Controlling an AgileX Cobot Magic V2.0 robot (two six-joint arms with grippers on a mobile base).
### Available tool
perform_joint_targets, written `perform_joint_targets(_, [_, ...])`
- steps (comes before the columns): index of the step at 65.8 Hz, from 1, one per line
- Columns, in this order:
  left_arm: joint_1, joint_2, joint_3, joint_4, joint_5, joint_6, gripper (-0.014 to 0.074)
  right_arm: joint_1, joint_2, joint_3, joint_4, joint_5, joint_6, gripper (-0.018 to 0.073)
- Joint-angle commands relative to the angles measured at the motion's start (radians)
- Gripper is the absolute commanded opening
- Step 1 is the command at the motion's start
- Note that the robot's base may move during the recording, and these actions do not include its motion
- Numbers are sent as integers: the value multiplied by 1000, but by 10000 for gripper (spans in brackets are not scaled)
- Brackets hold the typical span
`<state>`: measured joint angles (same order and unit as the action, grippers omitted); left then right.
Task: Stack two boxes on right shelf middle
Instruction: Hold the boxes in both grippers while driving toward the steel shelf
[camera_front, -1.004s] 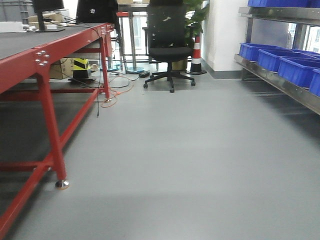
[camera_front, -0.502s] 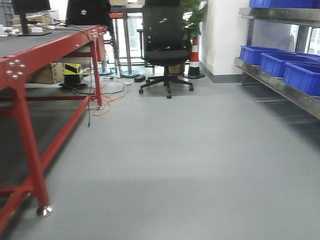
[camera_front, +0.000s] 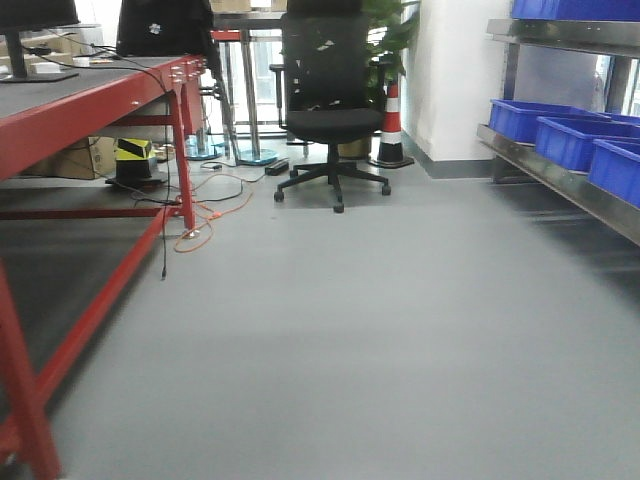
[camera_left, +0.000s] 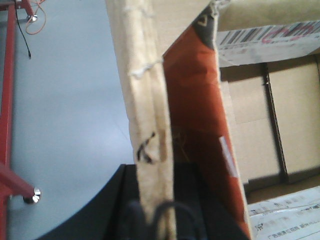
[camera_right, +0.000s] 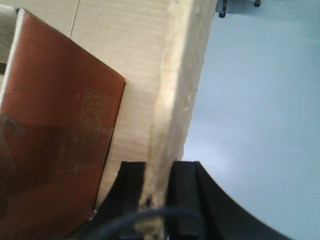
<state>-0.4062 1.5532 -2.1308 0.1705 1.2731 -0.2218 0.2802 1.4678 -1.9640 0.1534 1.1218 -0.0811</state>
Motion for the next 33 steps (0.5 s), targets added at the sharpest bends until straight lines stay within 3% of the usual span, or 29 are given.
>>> perform_joint_targets(1, [5, -13, -14, -15, -52, 1, -111, -2, -13, -14, 11, -61, -15, -162])
perform_joint_targets(33, [5, -13, -14, -2, -52, 1, -111, -2, -13, -14, 11, -61, -15, -162])
